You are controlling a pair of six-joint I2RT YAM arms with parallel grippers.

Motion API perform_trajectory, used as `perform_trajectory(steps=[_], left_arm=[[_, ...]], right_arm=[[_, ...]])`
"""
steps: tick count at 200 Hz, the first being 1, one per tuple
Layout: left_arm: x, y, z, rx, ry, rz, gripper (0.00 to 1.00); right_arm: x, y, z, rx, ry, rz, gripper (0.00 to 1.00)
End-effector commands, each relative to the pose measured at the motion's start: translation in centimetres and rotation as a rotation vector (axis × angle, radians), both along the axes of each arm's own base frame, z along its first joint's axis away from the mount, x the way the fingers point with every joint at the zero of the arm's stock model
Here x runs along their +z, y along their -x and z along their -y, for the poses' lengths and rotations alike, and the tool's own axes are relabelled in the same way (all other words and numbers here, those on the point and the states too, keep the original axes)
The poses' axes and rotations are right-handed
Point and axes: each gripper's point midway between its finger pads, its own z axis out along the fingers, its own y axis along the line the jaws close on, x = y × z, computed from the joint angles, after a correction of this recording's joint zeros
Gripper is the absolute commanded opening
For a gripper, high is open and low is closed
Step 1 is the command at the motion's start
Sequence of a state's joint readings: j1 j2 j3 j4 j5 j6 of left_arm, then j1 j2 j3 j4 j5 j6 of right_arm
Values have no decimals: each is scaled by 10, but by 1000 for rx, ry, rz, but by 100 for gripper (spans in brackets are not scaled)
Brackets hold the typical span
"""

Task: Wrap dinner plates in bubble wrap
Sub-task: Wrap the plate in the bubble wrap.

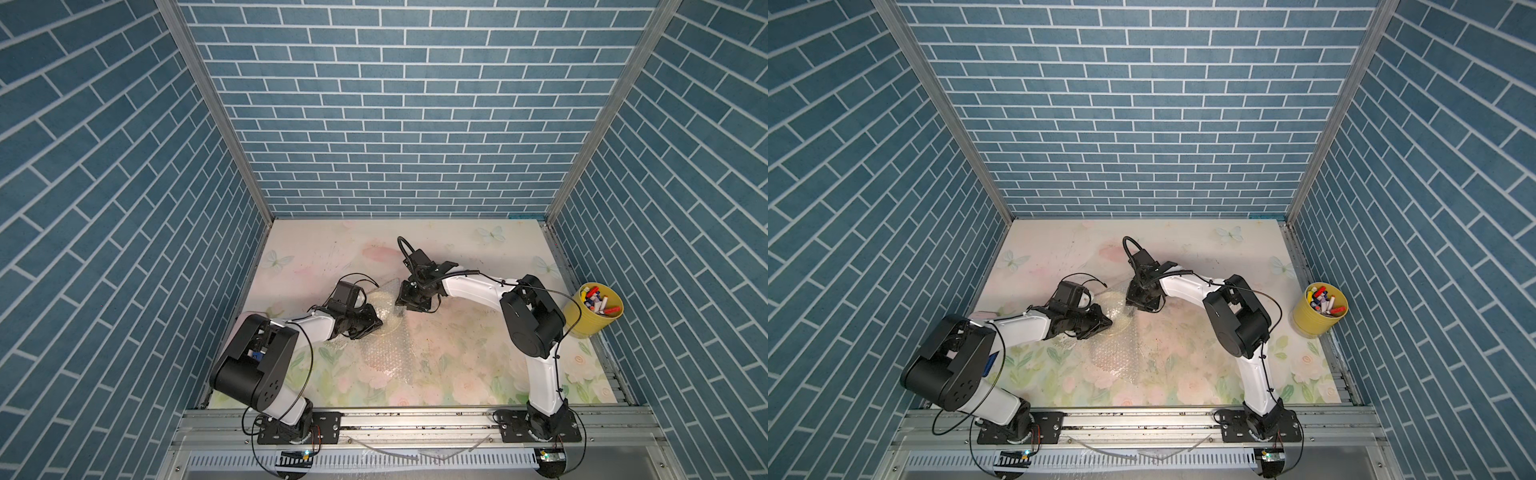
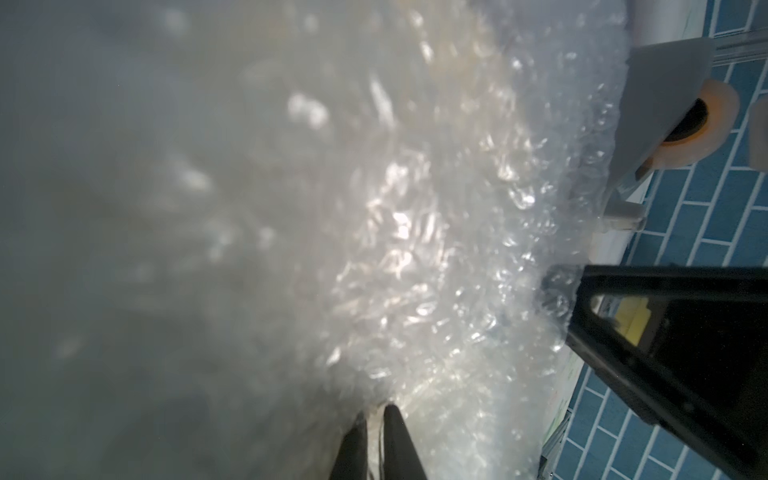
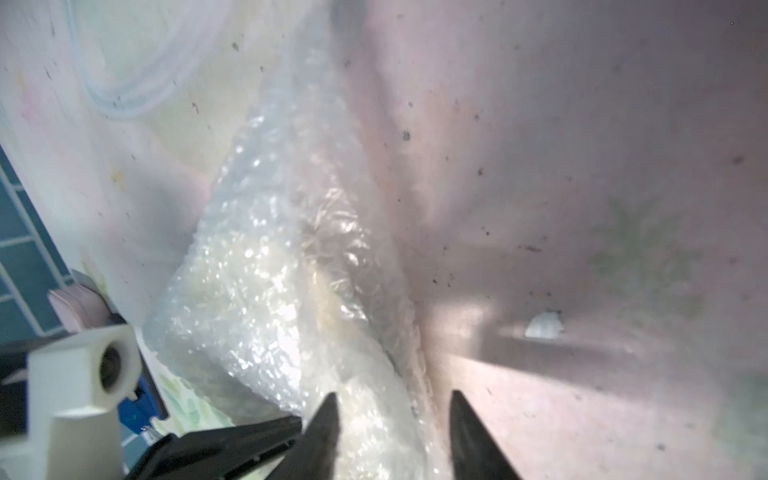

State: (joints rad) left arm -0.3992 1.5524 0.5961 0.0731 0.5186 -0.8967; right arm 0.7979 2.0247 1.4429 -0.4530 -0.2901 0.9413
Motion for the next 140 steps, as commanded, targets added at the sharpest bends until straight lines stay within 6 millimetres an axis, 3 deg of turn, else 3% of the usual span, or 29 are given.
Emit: perform_trajectory(steps=[1,36,66,113,123,140], left_arm=[[-27,15,-7,42,-22,-84,12],[-31,16,-6,50,-13,-91,12],[-35,18,-8,54,-25,-98,12],[-34,16,-8,56,-28,-100,12],[-33,15,-7,54,-28,-99,12],[-32,15,-7,49,-34,-97,12]], right_arm=[[9,39,25,26,39,-17,63],[7,107,38,64,-16,-86,62],[-1,148,41,92,-7,-140,56],[-25,176,46,111,71,-214,46],[-26,177,46,111,84,-221,38],[-17,172,47,116,97,-186,16]])
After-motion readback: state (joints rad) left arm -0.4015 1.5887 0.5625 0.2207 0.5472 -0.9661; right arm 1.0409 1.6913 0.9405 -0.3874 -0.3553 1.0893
